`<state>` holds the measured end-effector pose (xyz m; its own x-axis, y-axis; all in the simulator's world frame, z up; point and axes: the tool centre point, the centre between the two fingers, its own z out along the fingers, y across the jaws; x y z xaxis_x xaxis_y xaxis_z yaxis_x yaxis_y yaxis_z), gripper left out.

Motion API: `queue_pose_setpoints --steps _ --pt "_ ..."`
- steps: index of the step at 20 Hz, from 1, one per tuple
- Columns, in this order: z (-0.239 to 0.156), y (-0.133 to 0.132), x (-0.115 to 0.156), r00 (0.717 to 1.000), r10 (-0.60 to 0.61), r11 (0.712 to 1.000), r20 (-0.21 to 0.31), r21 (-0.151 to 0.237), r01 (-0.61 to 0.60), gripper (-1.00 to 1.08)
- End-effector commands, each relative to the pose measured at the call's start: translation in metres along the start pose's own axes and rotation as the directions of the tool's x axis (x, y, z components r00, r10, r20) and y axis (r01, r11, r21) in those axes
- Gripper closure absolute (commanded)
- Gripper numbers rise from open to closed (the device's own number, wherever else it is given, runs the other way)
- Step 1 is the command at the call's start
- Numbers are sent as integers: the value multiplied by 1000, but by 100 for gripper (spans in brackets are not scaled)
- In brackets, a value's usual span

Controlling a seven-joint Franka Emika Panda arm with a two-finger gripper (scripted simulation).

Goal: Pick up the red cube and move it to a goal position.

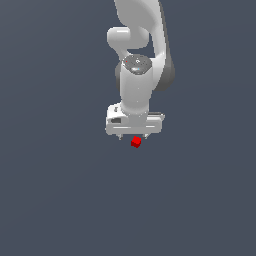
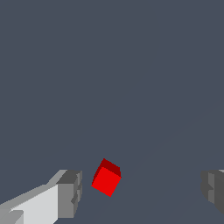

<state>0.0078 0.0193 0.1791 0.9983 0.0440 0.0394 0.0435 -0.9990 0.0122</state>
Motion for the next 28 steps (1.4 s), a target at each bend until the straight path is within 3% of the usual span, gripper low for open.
queue_pose_setpoints --steps 1,8,16,28 --pt "0 0 0 1000 0 1000 0 0 0 -92" --pt "10 0 -6 999 33 999 3 0 -33 -92" --pt "45 -3 -25 989 149 989 12 -1 -149 -92" --pt "124 -19 -67 915 403 915 32 -8 -403 -92"
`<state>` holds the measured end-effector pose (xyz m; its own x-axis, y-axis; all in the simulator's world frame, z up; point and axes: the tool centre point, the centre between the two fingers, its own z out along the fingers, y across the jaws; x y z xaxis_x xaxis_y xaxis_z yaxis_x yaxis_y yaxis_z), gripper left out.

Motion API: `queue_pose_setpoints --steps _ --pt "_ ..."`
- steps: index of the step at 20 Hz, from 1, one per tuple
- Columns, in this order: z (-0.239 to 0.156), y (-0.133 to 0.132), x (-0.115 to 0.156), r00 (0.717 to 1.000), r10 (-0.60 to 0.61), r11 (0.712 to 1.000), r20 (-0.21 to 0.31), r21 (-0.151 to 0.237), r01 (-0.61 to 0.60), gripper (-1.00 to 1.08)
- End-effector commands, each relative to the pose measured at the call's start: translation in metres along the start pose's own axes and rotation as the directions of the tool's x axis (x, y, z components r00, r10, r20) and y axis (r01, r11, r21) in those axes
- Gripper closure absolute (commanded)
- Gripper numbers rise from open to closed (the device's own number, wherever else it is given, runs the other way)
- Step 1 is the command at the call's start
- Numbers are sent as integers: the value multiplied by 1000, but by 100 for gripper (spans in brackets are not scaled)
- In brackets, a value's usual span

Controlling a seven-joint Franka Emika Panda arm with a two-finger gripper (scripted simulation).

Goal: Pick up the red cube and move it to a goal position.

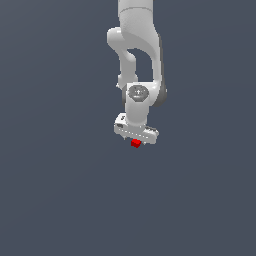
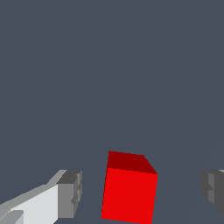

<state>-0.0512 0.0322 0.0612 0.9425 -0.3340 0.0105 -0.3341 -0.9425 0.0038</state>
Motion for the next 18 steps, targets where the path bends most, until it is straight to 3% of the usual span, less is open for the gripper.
queue_pose_setpoints --steps 1,9,17,18 --pt "14 -1 -7 999 47 999 3 0 -47 -92" --pt "40 -5 -20 991 131 991 10 1 -131 -92" --pt "41 -6 -20 991 133 991 11 2 -133 -92" --pt "41 -6 -20 991 133 991 11 2 -133 108"
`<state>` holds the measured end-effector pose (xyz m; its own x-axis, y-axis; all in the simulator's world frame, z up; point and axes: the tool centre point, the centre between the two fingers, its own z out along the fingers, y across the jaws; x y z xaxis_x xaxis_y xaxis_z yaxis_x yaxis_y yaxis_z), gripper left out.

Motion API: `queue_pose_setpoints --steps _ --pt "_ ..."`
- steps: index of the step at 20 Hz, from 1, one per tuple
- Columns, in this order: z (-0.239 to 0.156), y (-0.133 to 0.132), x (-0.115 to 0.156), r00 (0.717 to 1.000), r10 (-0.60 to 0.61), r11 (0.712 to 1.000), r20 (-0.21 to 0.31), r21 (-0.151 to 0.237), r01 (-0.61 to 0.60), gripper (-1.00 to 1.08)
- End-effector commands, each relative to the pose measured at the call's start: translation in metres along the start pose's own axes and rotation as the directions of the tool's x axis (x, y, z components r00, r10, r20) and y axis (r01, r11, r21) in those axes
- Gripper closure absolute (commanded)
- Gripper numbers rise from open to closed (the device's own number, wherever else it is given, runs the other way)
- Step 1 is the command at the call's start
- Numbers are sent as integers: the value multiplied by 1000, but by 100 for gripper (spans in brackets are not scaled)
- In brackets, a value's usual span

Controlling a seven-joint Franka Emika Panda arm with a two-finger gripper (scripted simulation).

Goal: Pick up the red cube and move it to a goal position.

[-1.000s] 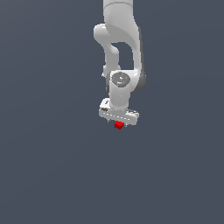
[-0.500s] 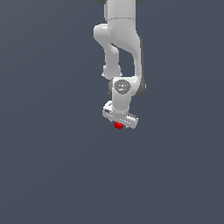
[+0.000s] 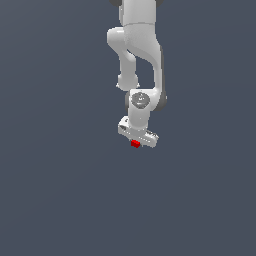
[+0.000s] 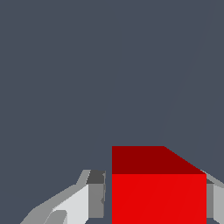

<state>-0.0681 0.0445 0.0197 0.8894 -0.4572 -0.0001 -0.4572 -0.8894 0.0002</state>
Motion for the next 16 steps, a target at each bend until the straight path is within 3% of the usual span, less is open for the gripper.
queue_pose_setpoints --steps 1,16 --pt "0 0 0 1000 -1 1000 0 0 1 108" --pt "-10 -2 3 1000 -1 1000 0 0 1 108"
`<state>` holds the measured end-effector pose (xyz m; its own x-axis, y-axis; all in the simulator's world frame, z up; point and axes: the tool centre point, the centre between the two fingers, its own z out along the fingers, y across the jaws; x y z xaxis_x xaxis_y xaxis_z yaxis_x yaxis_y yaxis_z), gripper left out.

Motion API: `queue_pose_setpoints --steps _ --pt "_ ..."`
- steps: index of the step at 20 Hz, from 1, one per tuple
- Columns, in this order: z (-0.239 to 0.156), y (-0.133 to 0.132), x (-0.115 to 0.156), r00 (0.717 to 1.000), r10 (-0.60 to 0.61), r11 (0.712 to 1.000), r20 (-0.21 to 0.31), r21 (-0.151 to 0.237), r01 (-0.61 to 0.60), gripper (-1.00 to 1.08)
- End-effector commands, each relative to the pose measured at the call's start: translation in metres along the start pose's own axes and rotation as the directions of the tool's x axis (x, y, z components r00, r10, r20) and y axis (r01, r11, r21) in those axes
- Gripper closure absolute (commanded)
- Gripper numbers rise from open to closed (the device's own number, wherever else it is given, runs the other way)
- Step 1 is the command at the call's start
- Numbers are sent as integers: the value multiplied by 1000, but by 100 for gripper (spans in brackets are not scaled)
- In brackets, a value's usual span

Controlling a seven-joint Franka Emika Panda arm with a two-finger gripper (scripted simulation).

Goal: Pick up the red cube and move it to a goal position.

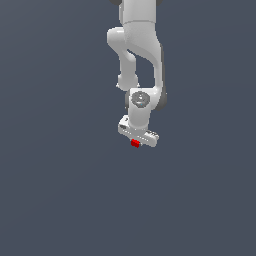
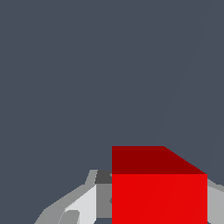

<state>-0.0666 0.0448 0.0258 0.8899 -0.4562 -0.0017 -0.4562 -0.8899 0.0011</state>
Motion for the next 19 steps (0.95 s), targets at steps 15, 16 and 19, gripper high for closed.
queue_pose_setpoints --steps 15,16,19 --pt "-74 -15 23 1000 0 1000 -2 1 0 108" --pt "-75 -15 24 1000 0 1000 -2 1 0 108" --pt "-77 -16 25 1000 0 1000 -2 1 0 108"
